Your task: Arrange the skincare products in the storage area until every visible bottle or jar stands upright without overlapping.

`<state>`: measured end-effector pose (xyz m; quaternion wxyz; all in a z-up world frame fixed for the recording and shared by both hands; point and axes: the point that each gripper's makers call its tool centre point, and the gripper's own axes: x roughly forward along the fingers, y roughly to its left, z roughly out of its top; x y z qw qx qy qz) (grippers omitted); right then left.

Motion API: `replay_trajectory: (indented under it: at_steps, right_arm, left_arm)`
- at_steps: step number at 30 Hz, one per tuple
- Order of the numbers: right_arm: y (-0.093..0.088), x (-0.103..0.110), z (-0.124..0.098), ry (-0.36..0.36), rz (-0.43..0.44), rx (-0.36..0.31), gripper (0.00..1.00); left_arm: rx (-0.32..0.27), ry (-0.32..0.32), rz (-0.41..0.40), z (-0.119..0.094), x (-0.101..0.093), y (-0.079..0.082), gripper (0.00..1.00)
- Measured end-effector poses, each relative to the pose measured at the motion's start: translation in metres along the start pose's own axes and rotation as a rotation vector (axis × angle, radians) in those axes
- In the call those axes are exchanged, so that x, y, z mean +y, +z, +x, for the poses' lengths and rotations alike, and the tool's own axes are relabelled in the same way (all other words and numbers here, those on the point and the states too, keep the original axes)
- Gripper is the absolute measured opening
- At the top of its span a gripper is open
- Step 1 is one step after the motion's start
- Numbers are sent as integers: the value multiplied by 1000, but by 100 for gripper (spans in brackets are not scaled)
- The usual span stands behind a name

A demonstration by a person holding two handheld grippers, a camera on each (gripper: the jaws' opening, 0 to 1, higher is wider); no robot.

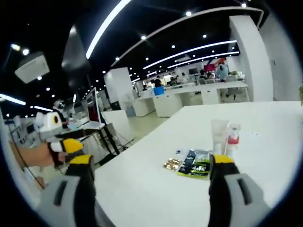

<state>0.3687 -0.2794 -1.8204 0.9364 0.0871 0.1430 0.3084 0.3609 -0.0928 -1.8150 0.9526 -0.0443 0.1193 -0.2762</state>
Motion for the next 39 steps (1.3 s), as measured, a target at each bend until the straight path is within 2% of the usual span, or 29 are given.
replay_trajectory:
  at_steps: [7, 12, 17, 26, 39]
  right_arm:
    - [-6, -13, -4, -33, -1, 9, 99]
    - [-10, -21, -6, -53, 1, 20, 99]
    - [-8, -26, -9, -73, 9, 13, 99]
    - [-16, -21, -12, -73, 27, 27, 99]
    - [-26, -20, -31, -114, 41, 21, 99]
  left_arm:
    - [-5, 3, -6, 9, 4, 4, 100]
    - [18, 6, -8, 16, 4, -4, 100]
    - [22, -1, -6, 20, 0, -3, 100]
    - [19, -4, 2, 20, -2, 0, 100]
    - [33, -27, 6, 15, -11, -8, 100]
